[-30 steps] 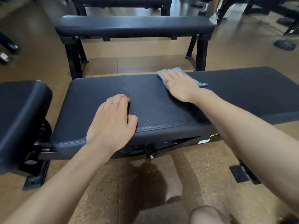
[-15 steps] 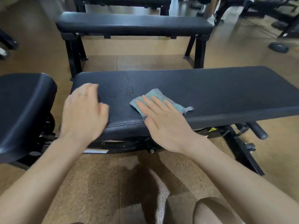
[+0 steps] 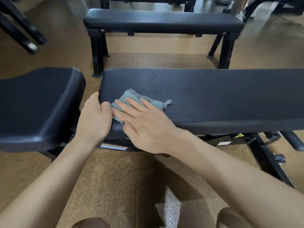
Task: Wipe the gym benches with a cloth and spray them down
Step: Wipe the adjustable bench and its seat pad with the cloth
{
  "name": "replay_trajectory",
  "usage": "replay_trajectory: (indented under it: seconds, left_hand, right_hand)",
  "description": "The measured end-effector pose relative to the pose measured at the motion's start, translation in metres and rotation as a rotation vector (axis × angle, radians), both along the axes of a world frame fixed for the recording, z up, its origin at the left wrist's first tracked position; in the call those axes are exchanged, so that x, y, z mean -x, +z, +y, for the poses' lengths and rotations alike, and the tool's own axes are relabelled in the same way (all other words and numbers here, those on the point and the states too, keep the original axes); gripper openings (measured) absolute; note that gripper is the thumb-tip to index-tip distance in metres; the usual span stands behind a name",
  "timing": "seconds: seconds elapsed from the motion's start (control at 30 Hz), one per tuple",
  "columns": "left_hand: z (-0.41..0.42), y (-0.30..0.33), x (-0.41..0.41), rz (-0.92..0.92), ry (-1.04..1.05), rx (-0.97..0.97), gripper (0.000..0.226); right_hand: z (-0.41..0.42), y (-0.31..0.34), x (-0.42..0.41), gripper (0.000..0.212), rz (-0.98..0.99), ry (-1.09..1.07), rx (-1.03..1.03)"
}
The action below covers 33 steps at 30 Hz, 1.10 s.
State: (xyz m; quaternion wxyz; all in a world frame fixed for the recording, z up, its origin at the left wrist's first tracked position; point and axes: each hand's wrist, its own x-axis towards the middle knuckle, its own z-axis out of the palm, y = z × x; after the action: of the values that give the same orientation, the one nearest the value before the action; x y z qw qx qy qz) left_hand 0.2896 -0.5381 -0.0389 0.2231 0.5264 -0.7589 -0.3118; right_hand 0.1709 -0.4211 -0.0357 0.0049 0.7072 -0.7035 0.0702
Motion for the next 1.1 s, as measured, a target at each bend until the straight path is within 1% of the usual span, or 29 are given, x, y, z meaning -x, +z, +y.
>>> replay_trajectory:
  seconds: [0.07,0.13,0.23,0.3,0.37,0.47,0.57,0.63,0.73,0.87,0.93,1.0,1.1]
  left_hand:
    - [-0.001,0.0,-0.002,0.017,-0.01,-0.015,0.037]
    - [-0.005,-0.003,-0.004,0.028,-0.031,-0.008,0.031]
    - [-0.006,-0.004,-0.005,0.031,-0.04,-0.014,0.027]
    - [-0.005,-0.003,-0.004,0.036,-0.035,-0.007,0.028]
    - [-0.005,-0.002,-0.004,0.03,-0.036,-0.001,0.036]
    - [-0.003,0.0,-0.003,0.008,-0.038,-0.007,0.048]
    - [0.0,0.003,-0.003,-0.003,-0.033,-0.044,0.052]
    - [0.0,0.005,-0.004,0.004,-0.027,-0.062,0.054]
    - [0.001,0.004,-0.006,0.019,-0.019,-0.056,0.041]
    - [0.0,0.005,-0.005,0.004,-0.032,-0.045,0.046]
    - [0.001,0.005,-0.003,0.017,-0.036,-0.03,0.046]
    - [0.001,0.004,-0.001,0.017,-0.025,-0.023,0.048]
    - [0.001,0.003,-0.001,0.003,-0.028,-0.014,0.047]
  right_hand:
    - [0.003,0.0,0.006,0.056,0.011,0.02,-0.02]
    - [0.026,0.001,0.03,0.055,0.01,0.0,-0.061]
    - [0.068,0.004,0.074,0.055,-0.029,-0.114,-0.119]
    - [0.081,0.009,0.088,0.055,-0.072,-0.212,-0.161]
    - [0.072,0.012,0.076,0.059,-0.071,-0.244,-0.169]
    - [0.037,0.01,0.034,0.064,-0.014,-0.142,-0.138]
    - [0.001,0.005,0.004,0.059,-0.01,-0.019,-0.071]
    - [-0.008,0.006,0.001,0.056,-0.031,0.022,-0.057]
    - [0.003,0.007,0.027,0.057,-0.053,0.005,-0.102]
    - [0.046,0.009,0.085,0.064,-0.095,-0.19,-0.139]
    - [0.063,0.01,0.087,0.065,-0.089,-0.23,-0.163]
    - [0.064,0.011,0.069,0.063,-0.057,-0.184,-0.17]
    - [0.031,0.011,0.043,0.06,-0.057,-0.025,-0.157]
